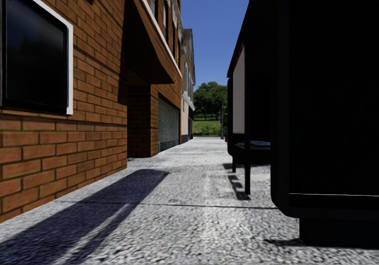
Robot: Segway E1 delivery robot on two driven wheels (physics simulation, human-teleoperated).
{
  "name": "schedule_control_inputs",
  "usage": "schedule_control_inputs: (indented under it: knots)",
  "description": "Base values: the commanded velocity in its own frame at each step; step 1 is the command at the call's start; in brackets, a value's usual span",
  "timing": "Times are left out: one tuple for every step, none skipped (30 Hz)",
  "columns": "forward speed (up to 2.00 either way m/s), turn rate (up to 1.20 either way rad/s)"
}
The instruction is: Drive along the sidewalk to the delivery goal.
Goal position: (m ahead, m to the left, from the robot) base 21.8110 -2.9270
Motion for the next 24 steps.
schedule_control_inputs:
  knots:
    - [2.0, 0.0]
    - [2.0, 0.0]
    - [2.0, 0.0]
    - [2.0, 0.0]
    - [2.0, 0.0]
    - [2.0, 0.0]
    - [2.0, 0.0]
    - [2.0, 0.0]
    - [2.0, 0.0]
    - [2.0, 0.0]
    - [2.0, 0.0]
    - [2.0, 0.0]
    - [2.0, 0.0]
    - [2.0, 0.0]
    - [2.0, 0.0]
    - [2.0, 0.0]
    - [2.0, 0.0]
    - [2.0, 0.0]
    - [2.0, 0.0]
    - [2.0, 0.0]
    - [2.0, 0.0]
    - [2.0, 0.0]
    - [2.0, 0.0]
    - [2.0, 0.0]
